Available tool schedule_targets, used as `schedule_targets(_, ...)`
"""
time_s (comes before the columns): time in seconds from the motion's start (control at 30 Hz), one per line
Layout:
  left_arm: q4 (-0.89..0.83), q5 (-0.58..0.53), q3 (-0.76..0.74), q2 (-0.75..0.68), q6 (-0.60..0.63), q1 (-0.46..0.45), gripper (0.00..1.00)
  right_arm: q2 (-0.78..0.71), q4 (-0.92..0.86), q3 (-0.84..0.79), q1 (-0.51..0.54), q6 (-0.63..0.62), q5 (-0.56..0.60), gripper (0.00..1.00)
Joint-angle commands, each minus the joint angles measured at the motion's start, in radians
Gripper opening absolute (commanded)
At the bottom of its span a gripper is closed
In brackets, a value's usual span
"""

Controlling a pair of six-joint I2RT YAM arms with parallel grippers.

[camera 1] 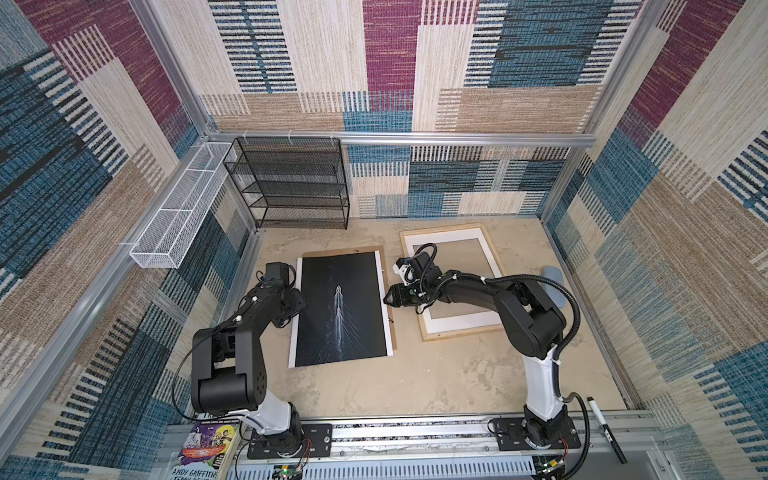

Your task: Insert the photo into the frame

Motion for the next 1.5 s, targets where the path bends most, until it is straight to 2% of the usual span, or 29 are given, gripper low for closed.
schedule_targets(0.0, 0.048, 0.108, -0.009, 0.022, 0.046, 0.026, 0.67, 0.011, 0.029, 0.009, 0.002, 0.013, 0.003, 0.61)
schedule_targets(0.6, 0.077, 0.258, 0.002, 0.066, 0.056, 0.038, 0.6, 0.058, 0.022, 0.018, 0.007, 0.013, -0.011, 0.61)
schedule_targets(1.13, 0.071, 0.351, -0.02, -0.067, 0.034, 0.037, 0.55, 0.074, 0.043, 0.008, 0.009, 0.022, -0.043, 0.61)
schedule_targets(1.47, 0.059, 0.372, -0.043, -0.143, 0.022, 0.036, 0.5, 0.065, 0.064, -0.013, 0.009, 0.03, -0.049, 0.61)
